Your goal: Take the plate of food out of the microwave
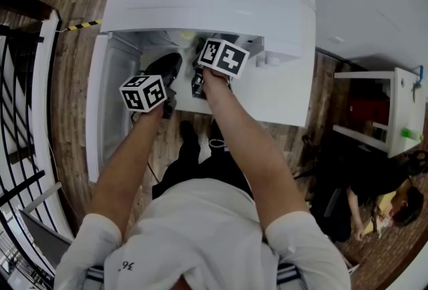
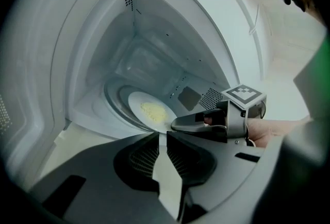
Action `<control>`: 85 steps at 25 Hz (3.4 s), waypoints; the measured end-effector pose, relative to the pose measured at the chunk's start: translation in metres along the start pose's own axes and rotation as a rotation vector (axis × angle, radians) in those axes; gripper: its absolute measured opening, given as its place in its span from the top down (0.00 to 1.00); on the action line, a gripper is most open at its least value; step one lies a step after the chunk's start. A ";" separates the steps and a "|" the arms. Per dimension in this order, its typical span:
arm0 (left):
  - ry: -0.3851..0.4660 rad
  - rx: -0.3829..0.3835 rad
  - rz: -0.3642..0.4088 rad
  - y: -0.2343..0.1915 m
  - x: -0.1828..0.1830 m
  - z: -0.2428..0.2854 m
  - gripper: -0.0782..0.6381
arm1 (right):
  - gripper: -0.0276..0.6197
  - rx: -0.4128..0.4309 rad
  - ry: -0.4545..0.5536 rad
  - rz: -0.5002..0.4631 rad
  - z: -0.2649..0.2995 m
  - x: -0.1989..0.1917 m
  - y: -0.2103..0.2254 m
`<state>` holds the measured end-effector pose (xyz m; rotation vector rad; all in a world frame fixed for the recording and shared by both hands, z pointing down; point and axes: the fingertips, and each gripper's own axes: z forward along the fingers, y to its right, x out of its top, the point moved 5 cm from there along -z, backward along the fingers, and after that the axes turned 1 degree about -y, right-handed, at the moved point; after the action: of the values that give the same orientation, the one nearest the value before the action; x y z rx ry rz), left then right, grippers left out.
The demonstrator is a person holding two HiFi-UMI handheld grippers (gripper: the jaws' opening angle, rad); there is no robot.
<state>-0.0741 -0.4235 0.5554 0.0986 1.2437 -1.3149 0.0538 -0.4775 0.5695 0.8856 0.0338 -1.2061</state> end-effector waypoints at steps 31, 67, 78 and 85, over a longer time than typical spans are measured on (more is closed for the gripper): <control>0.020 -0.162 -0.196 -0.021 -0.005 0.020 0.70 | 0.90 0.163 -0.011 0.188 -0.050 -0.005 0.041; 0.042 -0.160 -0.250 0.012 -0.009 -0.011 0.78 | 0.91 0.227 -0.014 0.219 -0.088 -0.024 0.046; 0.028 -0.157 -0.303 0.043 -0.044 -0.057 0.78 | 0.91 0.248 -0.043 0.239 -0.140 -0.063 0.048; 0.045 -0.188 -0.297 0.074 -0.034 -0.077 0.78 | 0.91 0.273 -0.030 0.261 -0.173 -0.071 0.042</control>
<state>-0.0584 -0.3237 0.5064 -0.1984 1.4541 -1.4468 0.1328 -0.3128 0.5098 1.0728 -0.2691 -0.9921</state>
